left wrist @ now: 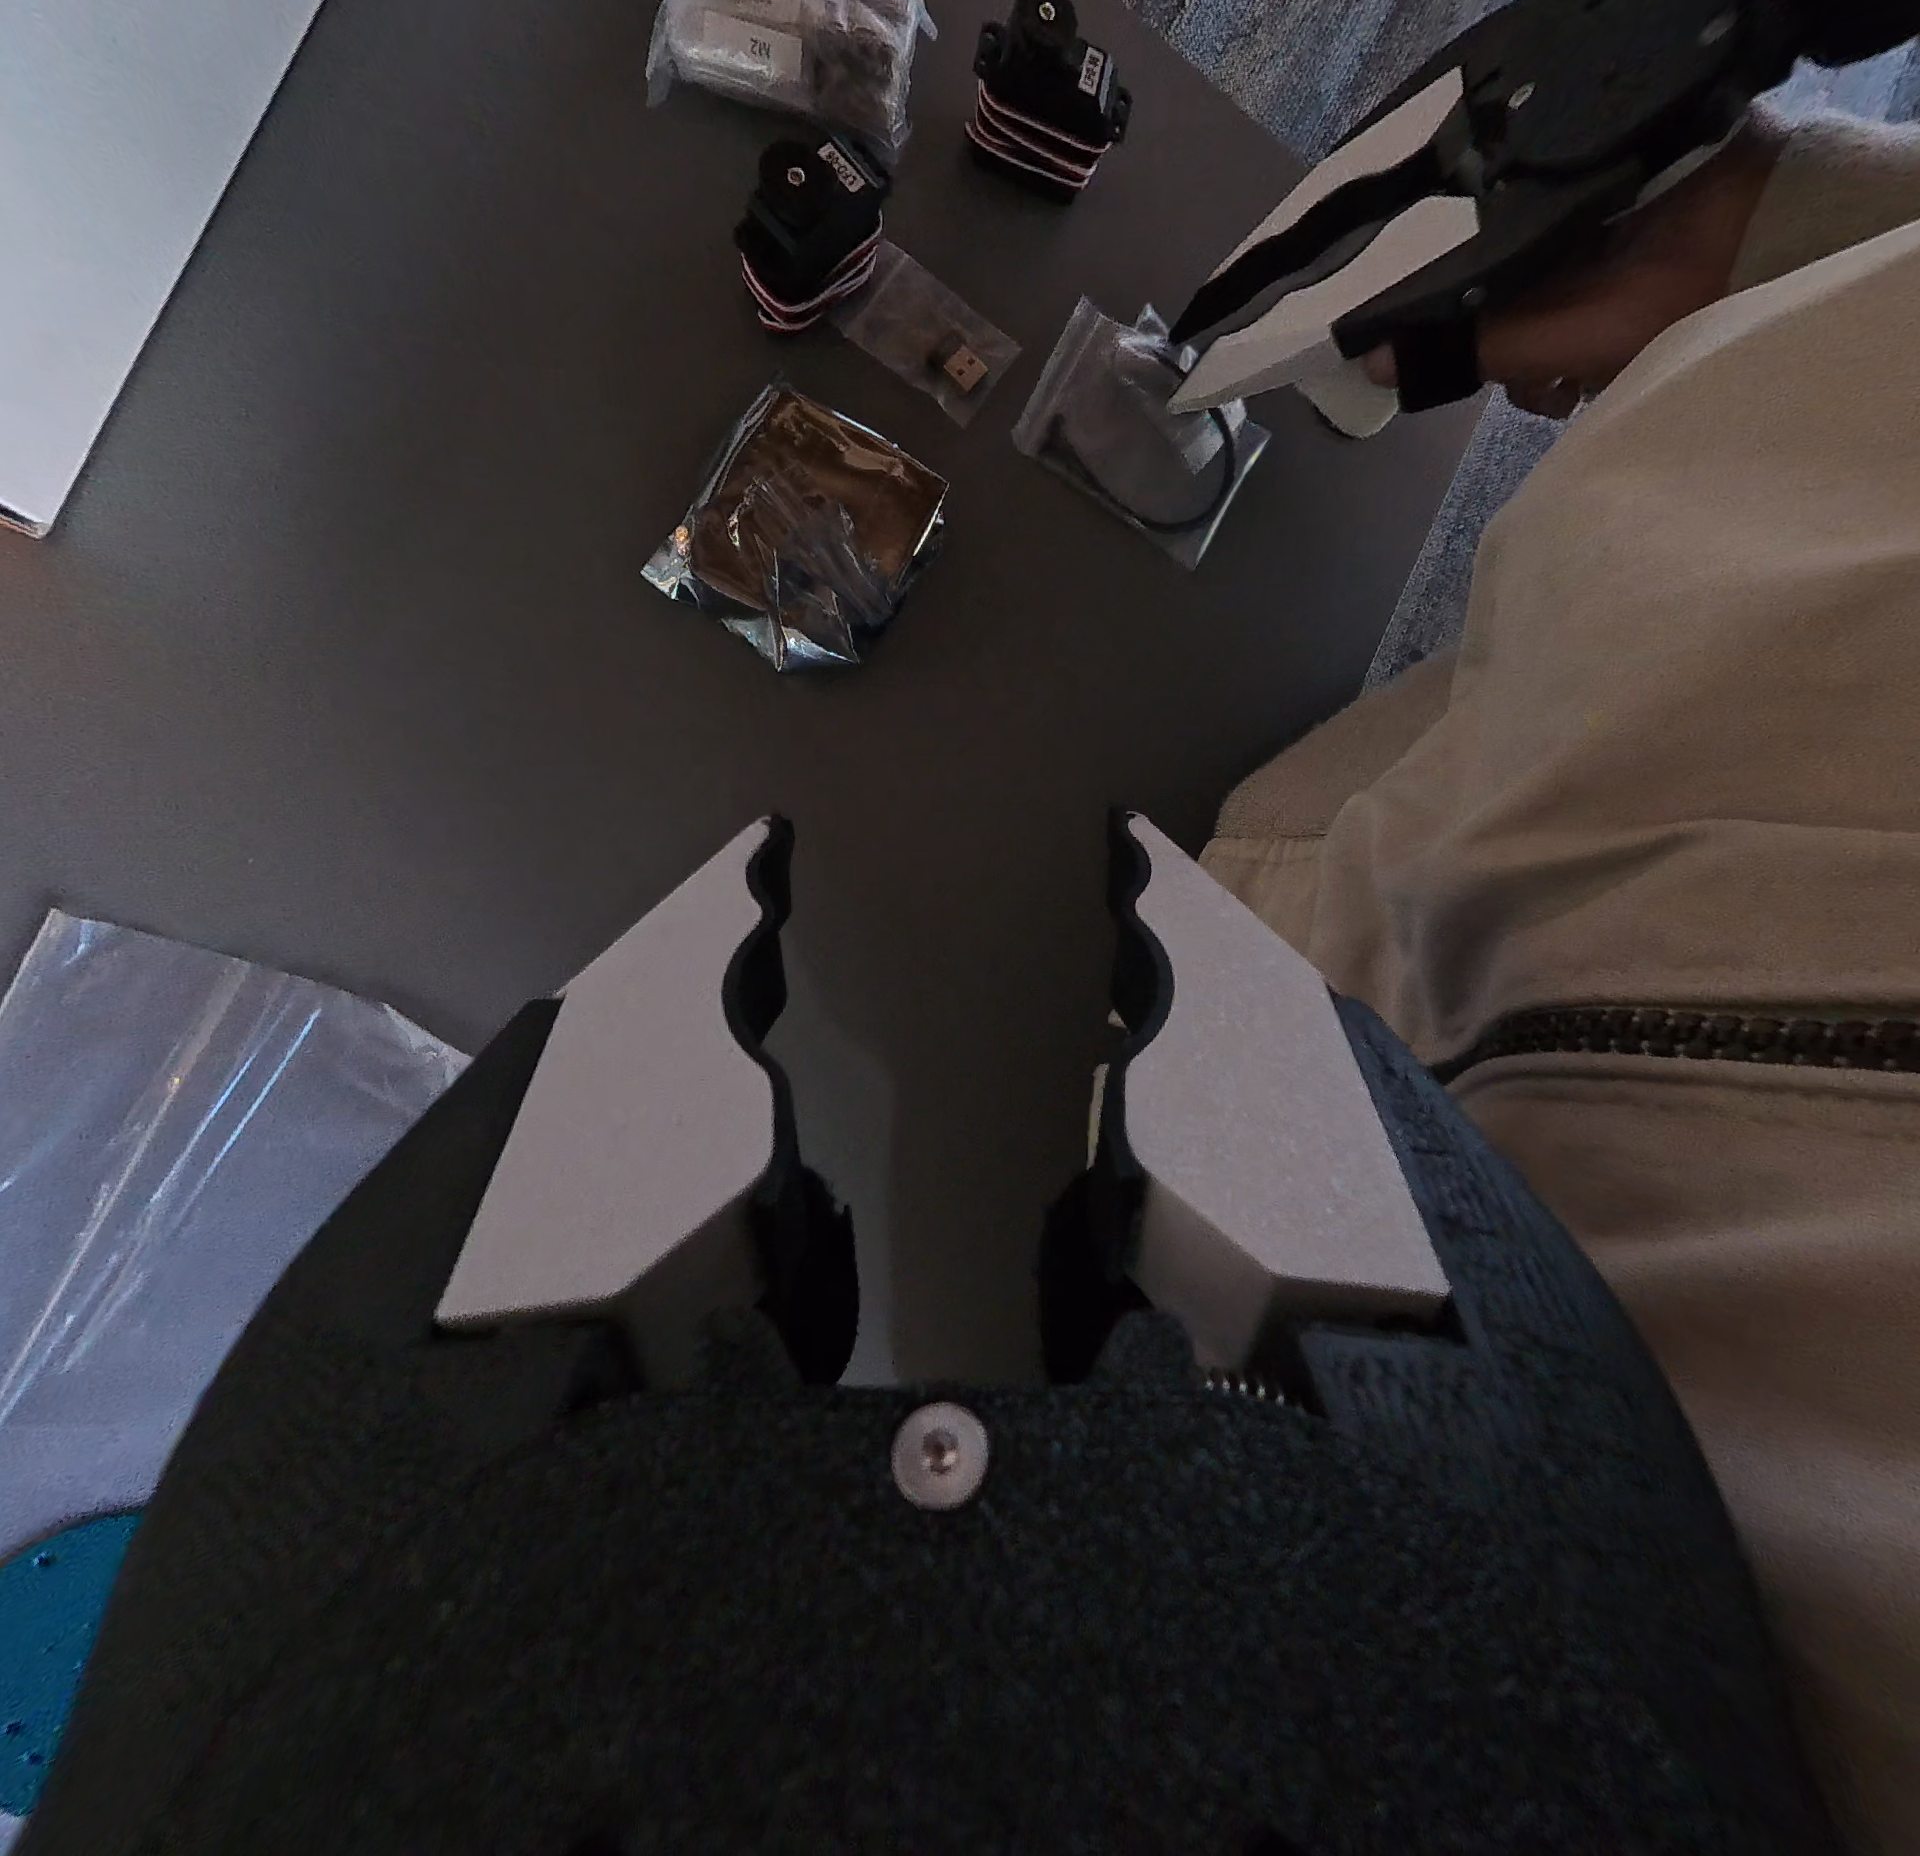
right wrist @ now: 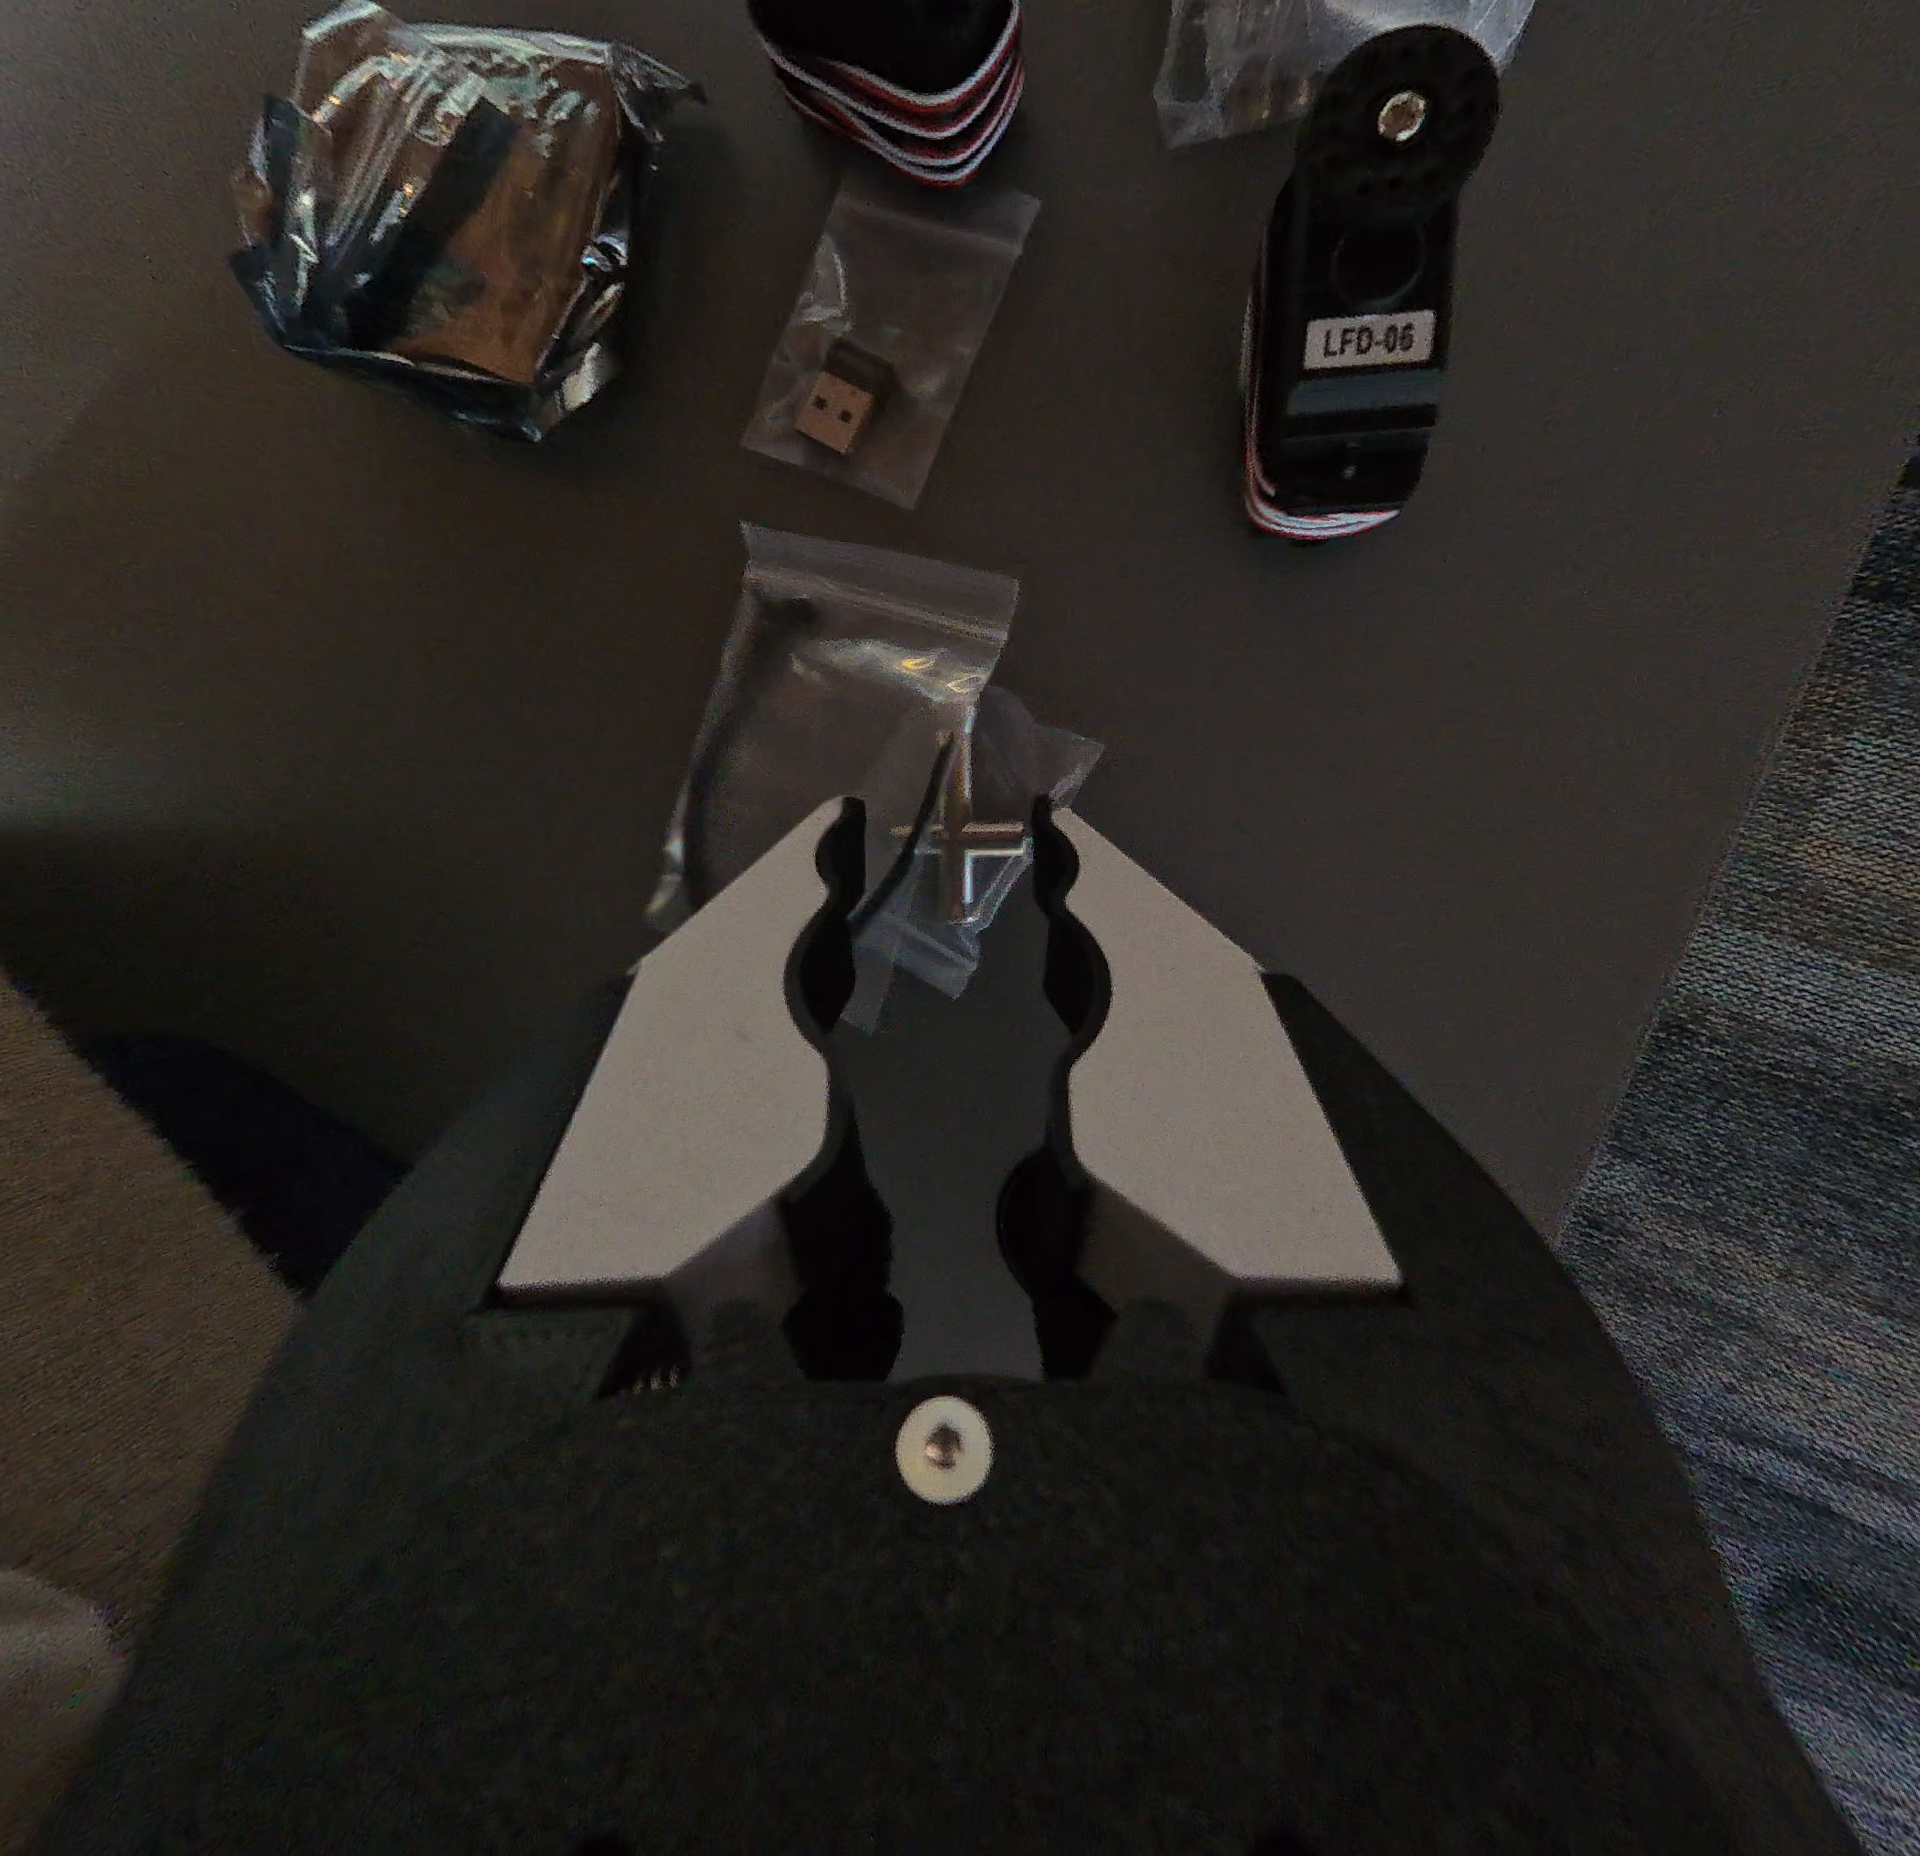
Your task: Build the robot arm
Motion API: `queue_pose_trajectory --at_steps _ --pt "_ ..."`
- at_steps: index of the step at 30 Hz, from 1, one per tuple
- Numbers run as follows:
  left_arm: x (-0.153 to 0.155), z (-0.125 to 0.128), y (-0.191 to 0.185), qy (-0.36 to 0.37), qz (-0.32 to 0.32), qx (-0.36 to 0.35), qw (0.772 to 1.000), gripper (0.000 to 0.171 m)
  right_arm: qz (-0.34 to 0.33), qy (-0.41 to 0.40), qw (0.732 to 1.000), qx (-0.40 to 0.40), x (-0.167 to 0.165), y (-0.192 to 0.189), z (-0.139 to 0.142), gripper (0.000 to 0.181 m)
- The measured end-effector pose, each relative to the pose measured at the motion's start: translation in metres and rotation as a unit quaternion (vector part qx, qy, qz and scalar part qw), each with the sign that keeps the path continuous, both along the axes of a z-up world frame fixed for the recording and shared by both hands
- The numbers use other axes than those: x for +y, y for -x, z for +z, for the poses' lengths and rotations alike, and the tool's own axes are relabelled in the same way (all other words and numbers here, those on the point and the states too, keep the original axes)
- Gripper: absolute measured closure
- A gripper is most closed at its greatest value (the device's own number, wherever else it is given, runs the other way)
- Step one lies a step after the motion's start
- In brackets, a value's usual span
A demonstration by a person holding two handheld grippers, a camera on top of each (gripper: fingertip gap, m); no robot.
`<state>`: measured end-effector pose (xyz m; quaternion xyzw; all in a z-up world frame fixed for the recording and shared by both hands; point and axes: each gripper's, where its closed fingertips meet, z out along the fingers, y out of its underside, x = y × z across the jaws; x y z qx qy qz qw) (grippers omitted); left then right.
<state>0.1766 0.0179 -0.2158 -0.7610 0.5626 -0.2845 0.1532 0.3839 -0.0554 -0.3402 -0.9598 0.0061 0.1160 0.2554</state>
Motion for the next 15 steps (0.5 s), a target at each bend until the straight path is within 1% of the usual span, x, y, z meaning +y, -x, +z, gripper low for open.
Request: queue_pose_trajectory --at_steps 3,4,8,9,10,11,15 --pt "-0.002 0.002 0.002 0.011 0.013 -0.005 1.0 0.111 -0.001 0.001 1.0 -0.028 0.001 -0.001 -0.004 0.156" --pt "-0.002 0.003 0.003 0.014 0.017 -0.007 1.0 0.111 -0.004 0.001 0.999 -0.038 0.001 -0.002 -0.004 0.163" --pt "-0.004 0.005 0.006 0.012 0.023 -0.007 1.0 0.111 0.013 0.019 0.997 -0.067 0.001 -0.002 -0.003 0.166" --pt "-0.004 0.005 0.007 0.012 0.024 -0.006 1.0 0.111 0.02 0.013 0.997 -0.07 0.002 -0.001 0.0 0.178" --pt "-0.005 0.005 0.008 0.012 0.025 -0.007 1.0 0.111 0.02 0.012 0.997 -0.073 0.003 -0.001 0.002 0.181" --pt "-0.005 0.006 0.009 0.012 0.027 -0.007 1.0 0.111 0.025 0.024 0.997 -0.076 0.0 -0.001 0.0 0.181" --pt "-0.004 0.005 0.014 0.011 0.035 -0.008 0.999 0.111 0.025 0.025 0.998 -0.06 0.0 -0.001 0.001 0.181"
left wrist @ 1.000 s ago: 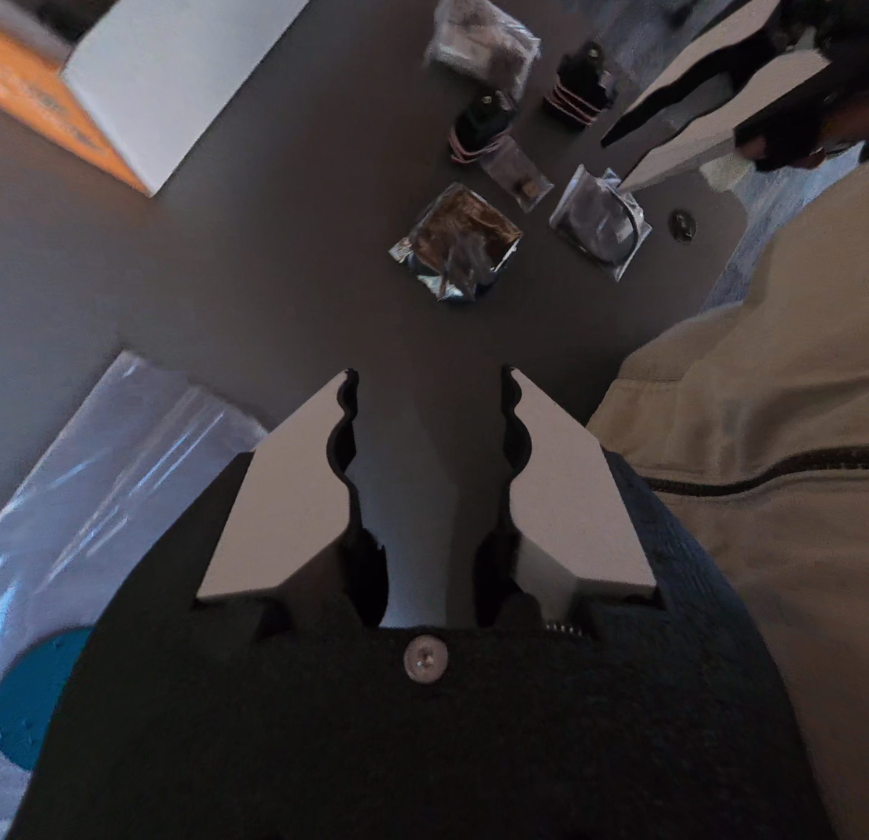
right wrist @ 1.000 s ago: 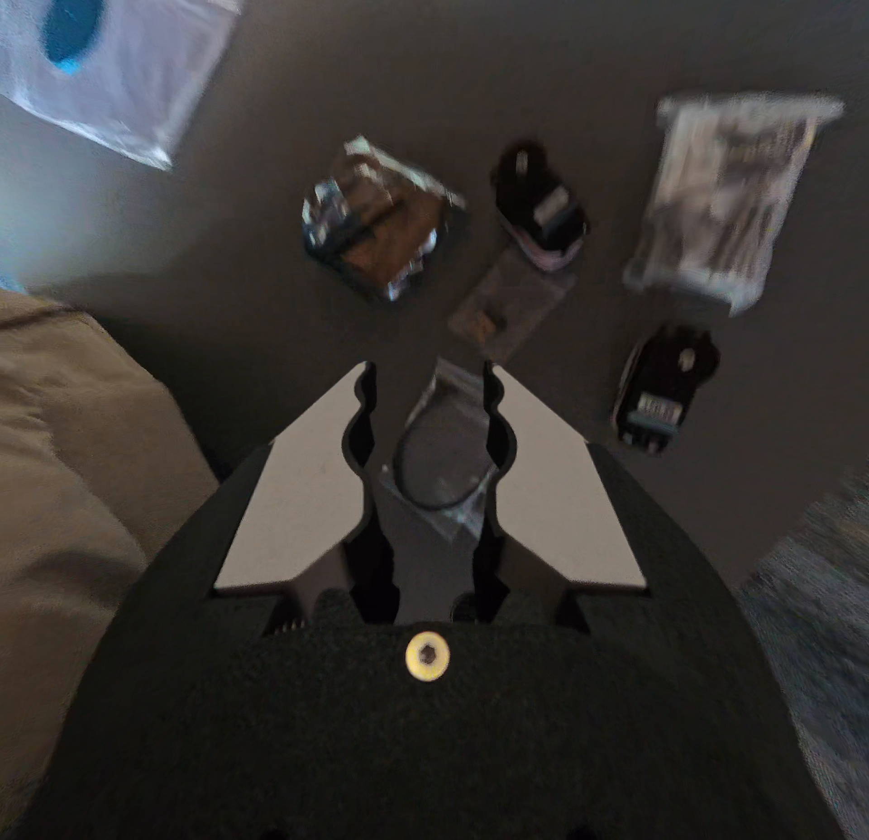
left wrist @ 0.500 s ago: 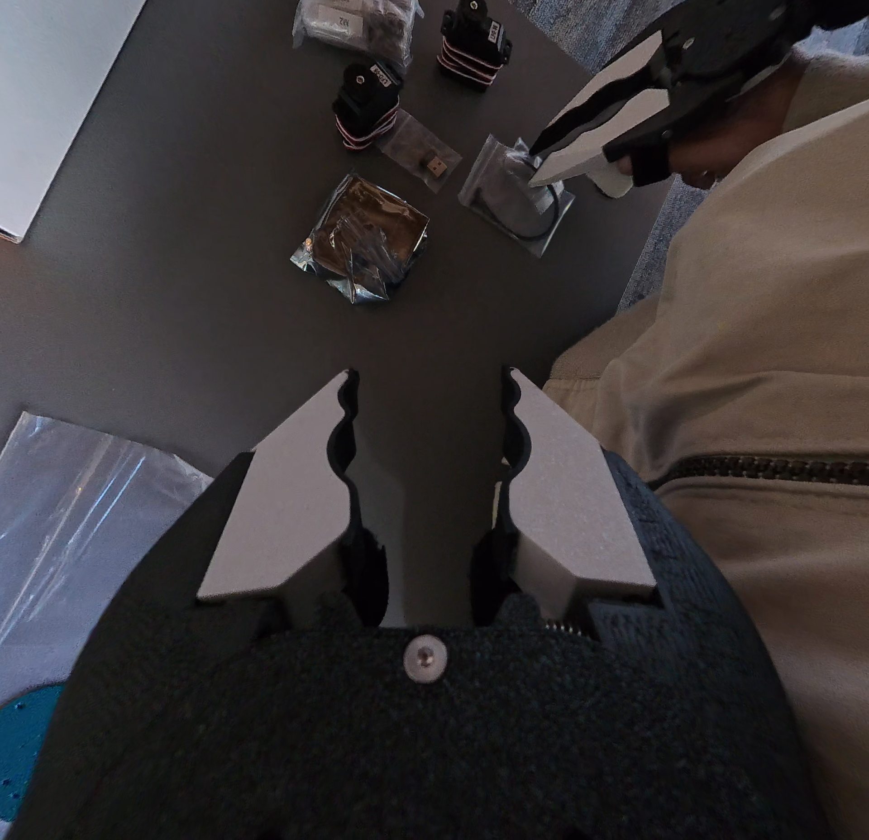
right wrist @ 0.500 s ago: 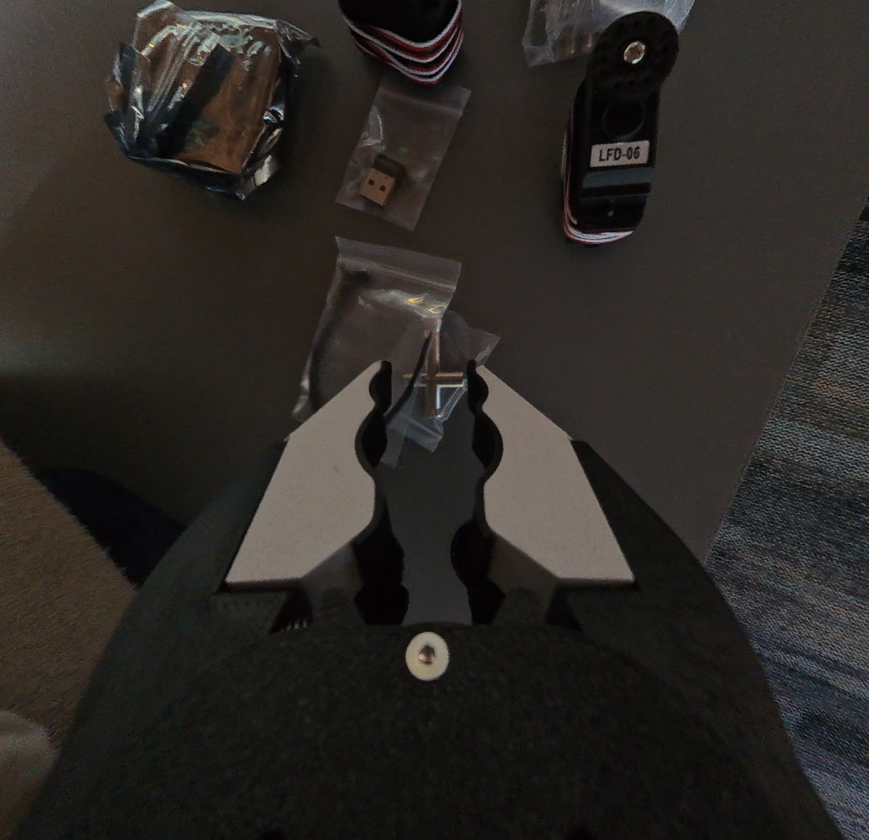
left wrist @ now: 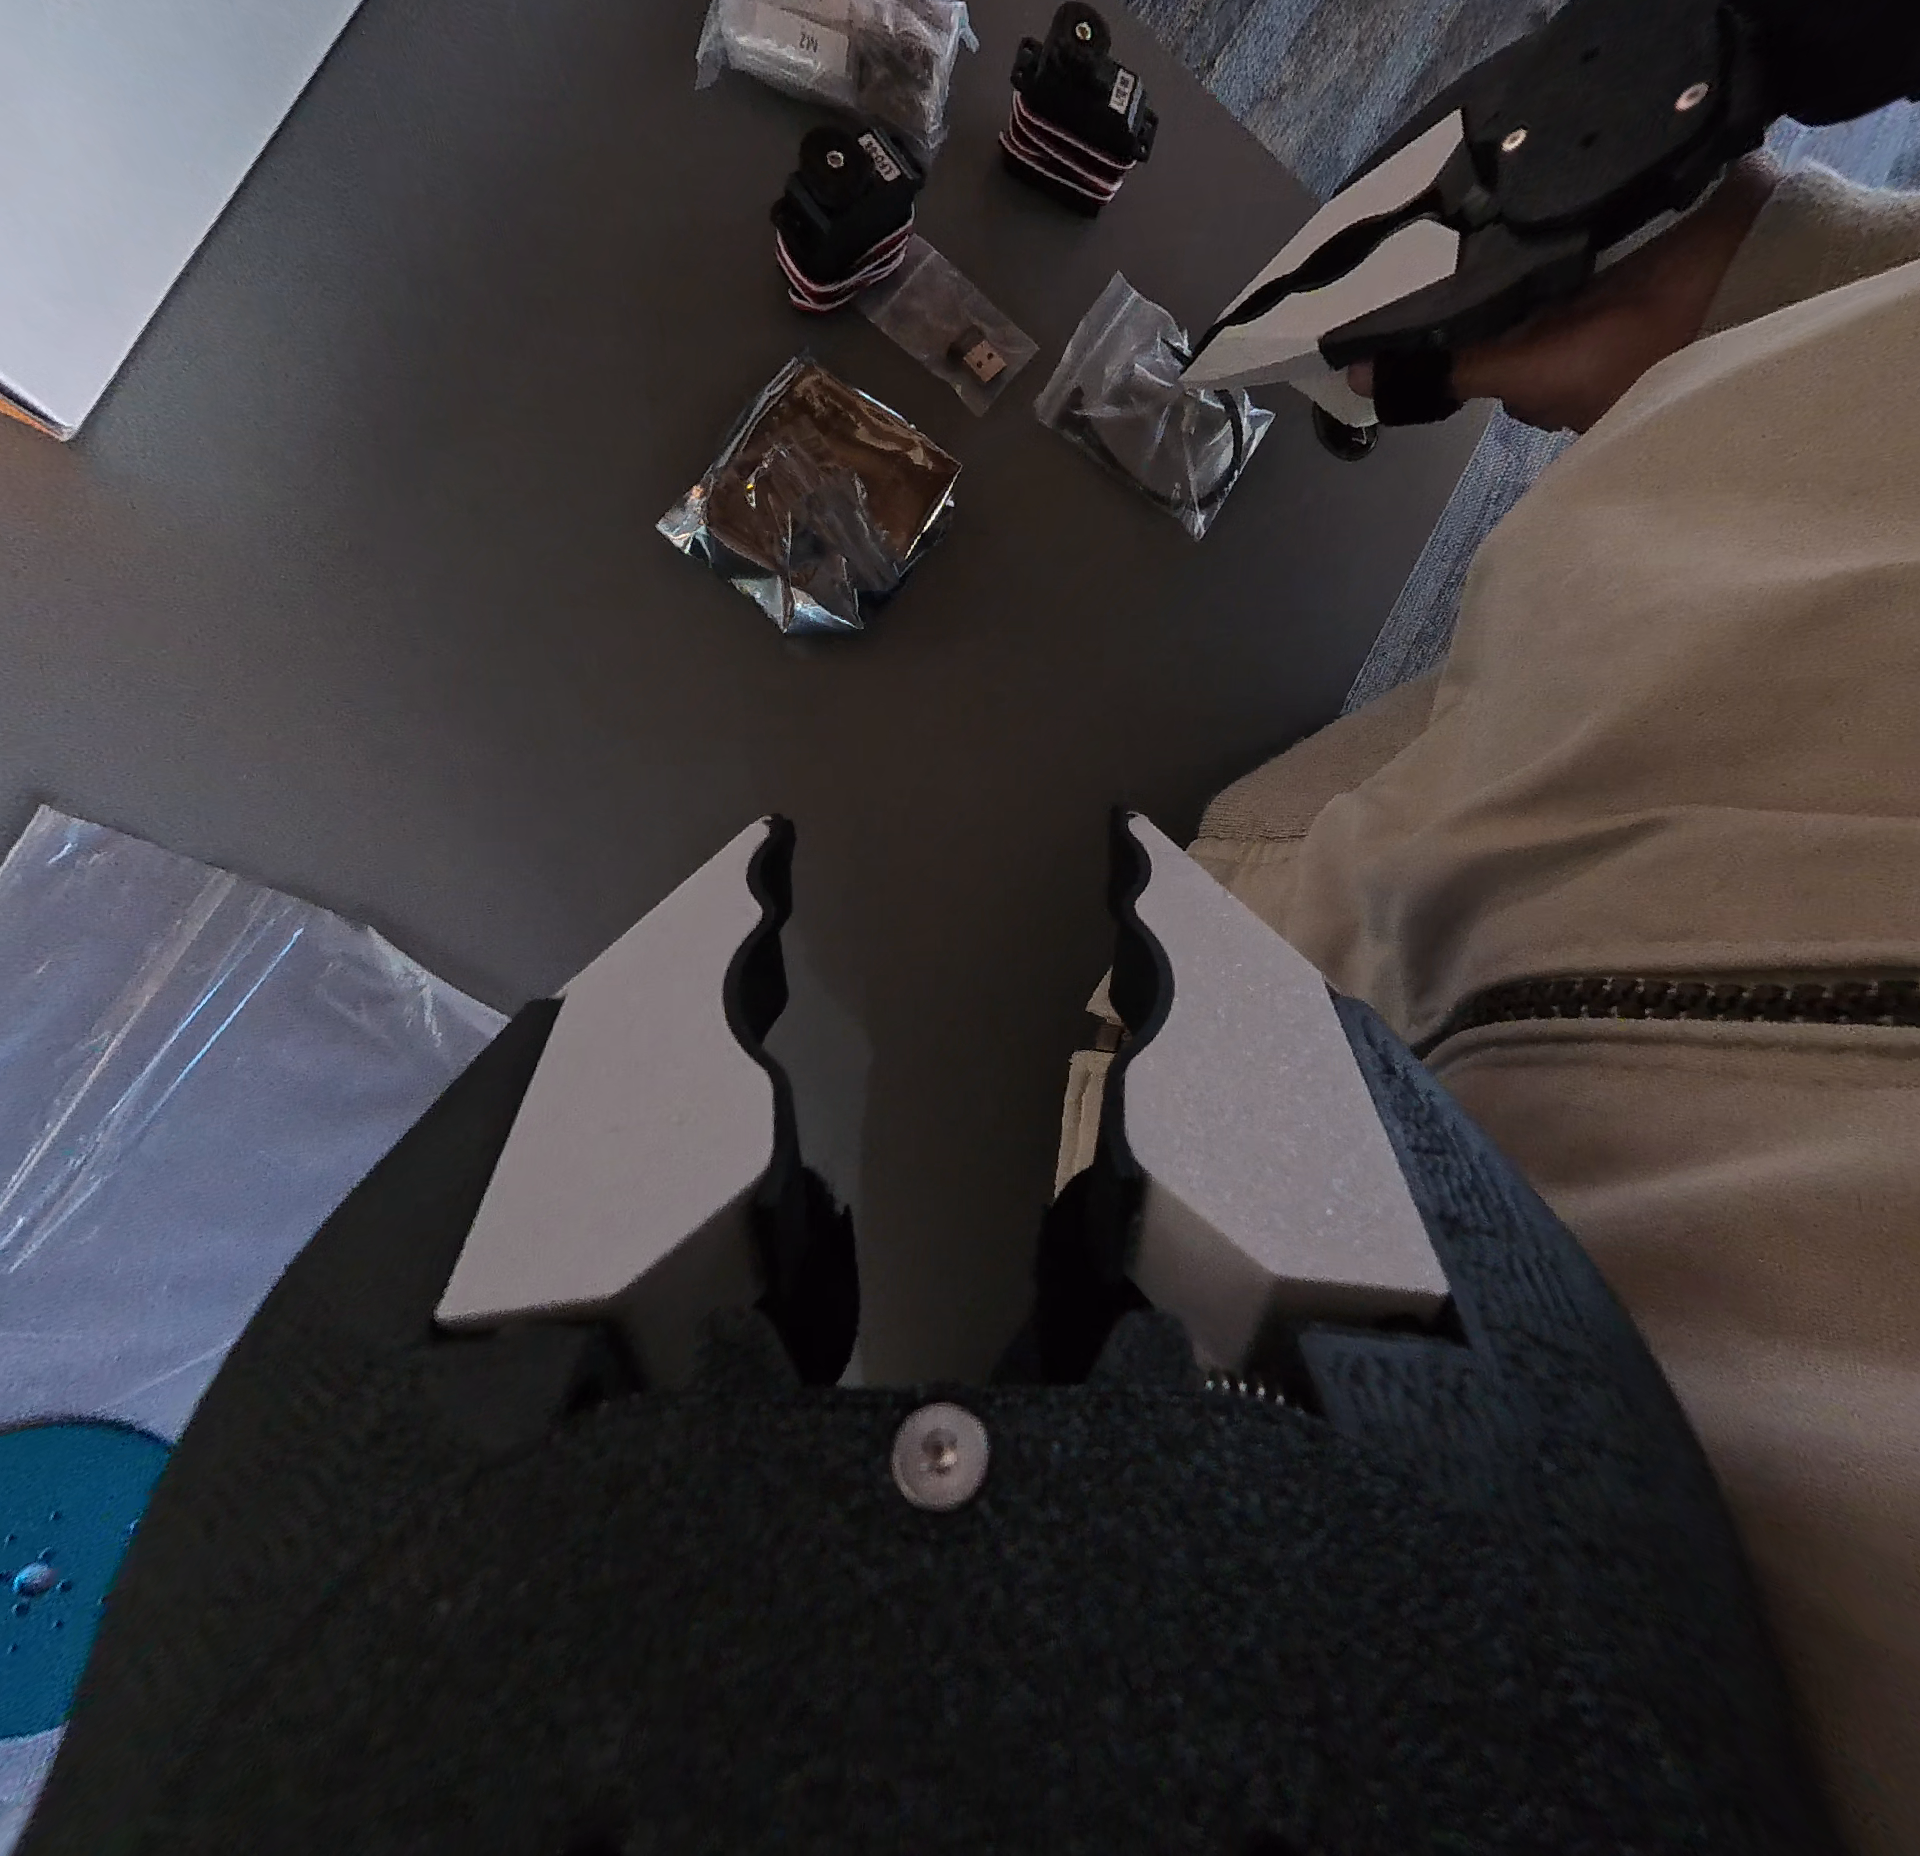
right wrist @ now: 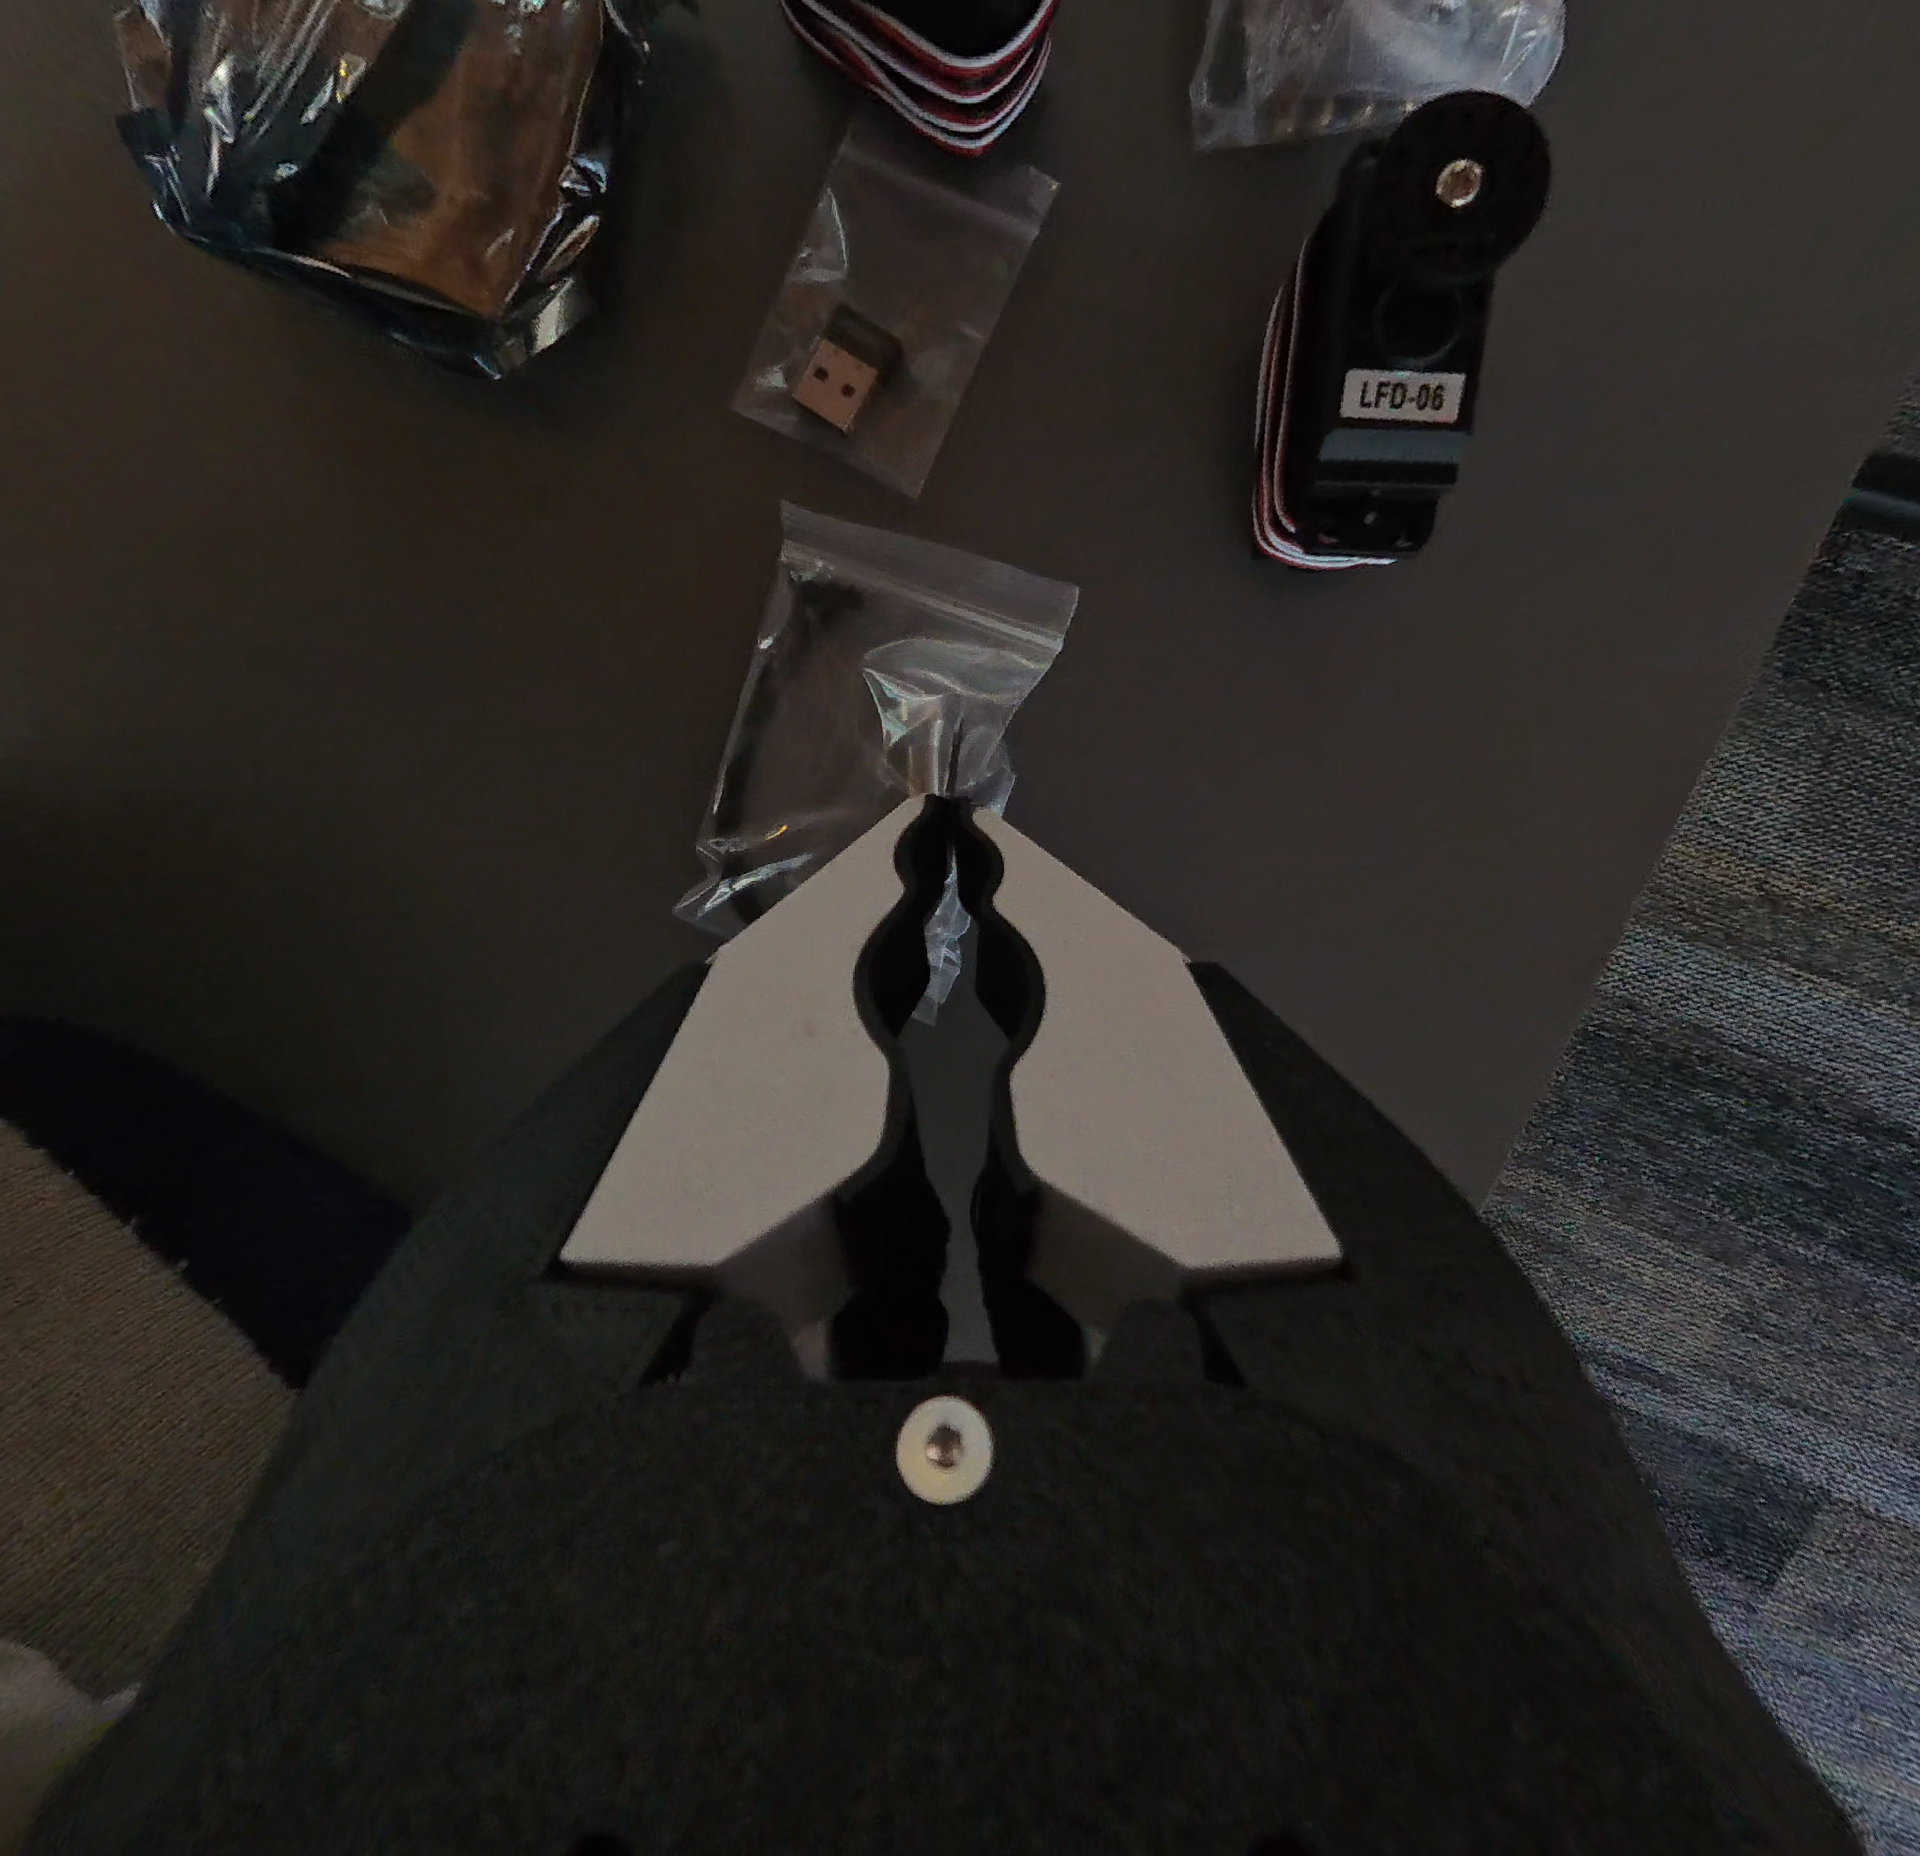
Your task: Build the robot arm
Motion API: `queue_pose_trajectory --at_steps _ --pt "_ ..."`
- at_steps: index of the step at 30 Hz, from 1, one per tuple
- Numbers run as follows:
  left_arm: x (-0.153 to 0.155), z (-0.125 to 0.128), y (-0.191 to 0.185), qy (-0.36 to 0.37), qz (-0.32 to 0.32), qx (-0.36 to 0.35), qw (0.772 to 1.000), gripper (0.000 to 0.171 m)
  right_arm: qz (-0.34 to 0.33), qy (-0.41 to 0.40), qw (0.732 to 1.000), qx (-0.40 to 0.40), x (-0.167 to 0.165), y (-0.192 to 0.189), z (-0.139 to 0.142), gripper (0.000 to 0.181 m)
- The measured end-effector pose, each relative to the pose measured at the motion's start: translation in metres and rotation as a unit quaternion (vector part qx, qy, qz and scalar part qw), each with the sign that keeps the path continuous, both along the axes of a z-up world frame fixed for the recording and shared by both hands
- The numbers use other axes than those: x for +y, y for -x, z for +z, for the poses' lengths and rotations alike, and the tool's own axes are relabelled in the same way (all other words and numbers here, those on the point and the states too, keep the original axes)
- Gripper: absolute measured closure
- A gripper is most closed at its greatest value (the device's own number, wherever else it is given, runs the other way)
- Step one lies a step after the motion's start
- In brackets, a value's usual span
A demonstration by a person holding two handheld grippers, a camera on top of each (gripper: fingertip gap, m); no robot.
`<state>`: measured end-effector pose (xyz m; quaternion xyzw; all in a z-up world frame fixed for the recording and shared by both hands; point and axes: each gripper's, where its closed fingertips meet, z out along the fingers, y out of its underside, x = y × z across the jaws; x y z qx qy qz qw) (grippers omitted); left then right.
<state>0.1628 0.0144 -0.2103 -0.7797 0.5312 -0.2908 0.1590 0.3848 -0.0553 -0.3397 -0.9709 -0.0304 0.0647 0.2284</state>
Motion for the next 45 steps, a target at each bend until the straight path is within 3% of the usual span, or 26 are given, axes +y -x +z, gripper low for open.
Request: queue_pose_trajectory --at_steps 4,9,16,19,25,30,38,41,45 --pt "0.003 0.001 0.005 -0.002 0.01 -0.002 1.0 0.111 -0.004 -0.004 1.0 0.017 0.005 -0.001 0.008 0.181" --pt "0.006 0.001 0.012 -0.001 0.027 -0.004 1.0 0.111 -0.008 -0.038 0.998 0.053 0.027 -0.002 0.04 0.181" --pt "0.017 0.001 0.02 0.002 0.055 -0.011 0.998 0.111 0.007 -0.095 0.991 0.089 0.09 -0.004 0.106 0.181" --pt "0.023 0.002 0.025 0.002 0.071 -0.016 0.997 0.111 0.035 -0.091 0.99 0.105 0.123 0.008 0.114 0.181" --pt "0.033 0.0 0.037 0.007 0.1 -0.021 0.995 0.111 0.077 0.002 0.992 0.099 0.194 0.041 0.057 0.181" --pt "0.042 0.001 0.051 0.004 0.121 -0.02 0.992 0.111 0.073 0.056 0.993 0.074 0.216 0.042 0.01 0.181" --pt "0.05 -0.004 0.065 0.014 0.144 -0.019 0.989 0.111 0.042 0.062 0.99 0.12 0.219 0.032 -0.002 0.171" --pt "0.052 -0.005 0.065 0.016 0.145 -0.018 0.989 0.111 0.053 0.032 0.99 0.127 0.225 0.029 0.004 0.156" --pt "0.05 -0.006 0.067 0.018 0.144 -0.013 0.989 0.111 0.075 0.002 0.989 0.125 0.244 0.028 0.005 0.154"
